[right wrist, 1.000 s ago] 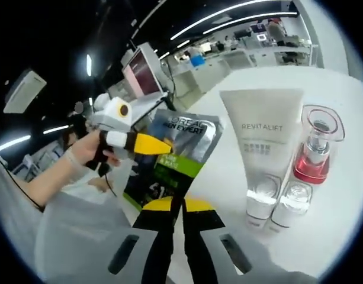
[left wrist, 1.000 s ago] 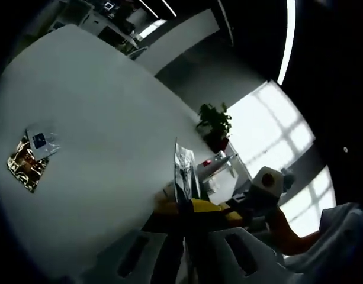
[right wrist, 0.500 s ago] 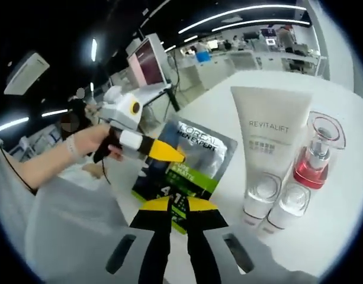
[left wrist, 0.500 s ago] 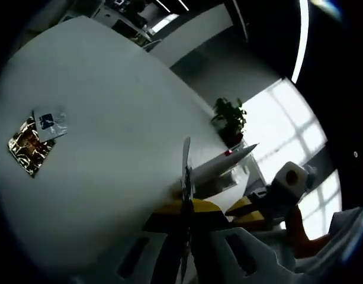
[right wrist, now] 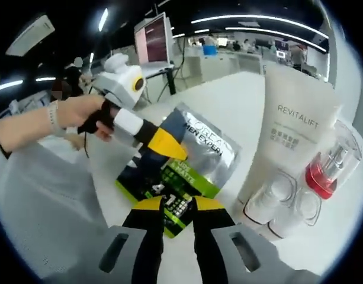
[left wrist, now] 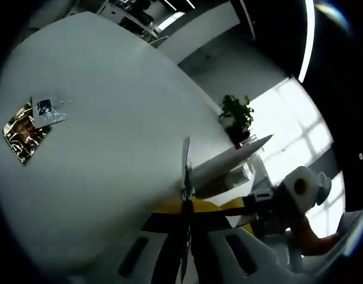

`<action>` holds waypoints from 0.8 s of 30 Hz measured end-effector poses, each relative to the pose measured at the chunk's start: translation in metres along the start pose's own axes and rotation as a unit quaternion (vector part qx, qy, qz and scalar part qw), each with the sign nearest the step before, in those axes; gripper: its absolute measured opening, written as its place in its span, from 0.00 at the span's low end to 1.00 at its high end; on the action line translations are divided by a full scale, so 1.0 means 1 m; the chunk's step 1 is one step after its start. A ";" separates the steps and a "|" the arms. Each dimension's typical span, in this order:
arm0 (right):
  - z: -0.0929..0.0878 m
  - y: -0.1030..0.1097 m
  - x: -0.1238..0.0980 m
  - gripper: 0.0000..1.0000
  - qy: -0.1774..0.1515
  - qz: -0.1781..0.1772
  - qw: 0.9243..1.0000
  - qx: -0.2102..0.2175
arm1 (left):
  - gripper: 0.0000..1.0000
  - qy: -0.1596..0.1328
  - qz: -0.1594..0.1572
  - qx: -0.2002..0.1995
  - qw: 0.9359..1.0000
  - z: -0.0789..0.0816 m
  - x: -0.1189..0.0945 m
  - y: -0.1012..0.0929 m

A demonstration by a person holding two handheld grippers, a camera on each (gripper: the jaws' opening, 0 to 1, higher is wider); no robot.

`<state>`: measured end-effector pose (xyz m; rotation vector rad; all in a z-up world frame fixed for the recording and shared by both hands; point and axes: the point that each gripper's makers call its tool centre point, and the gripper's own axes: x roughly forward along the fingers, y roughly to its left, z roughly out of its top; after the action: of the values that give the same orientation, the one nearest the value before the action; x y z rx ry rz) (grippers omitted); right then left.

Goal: Arrange the skincare products in the storage area until every visible bottle or jar stands upright without overlapping.

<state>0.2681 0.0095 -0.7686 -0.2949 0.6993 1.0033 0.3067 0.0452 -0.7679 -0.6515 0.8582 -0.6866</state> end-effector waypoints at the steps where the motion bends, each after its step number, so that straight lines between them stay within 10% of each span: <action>1: -0.001 0.000 0.001 0.19 0.001 0.002 1.000 0.000 | 0.00 -0.003 0.005 0.008 1.000 0.000 0.001 0.001; 24: -0.033 -0.006 0.021 0.22 0.040 -0.031 0.998 -0.047 | 0.00 -0.025 0.037 0.092 0.995 -0.001 0.017 0.009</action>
<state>0.2674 0.0029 -0.8074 -0.4381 0.7120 0.9712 0.3162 0.0378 -0.7826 -0.4665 0.7597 -0.6706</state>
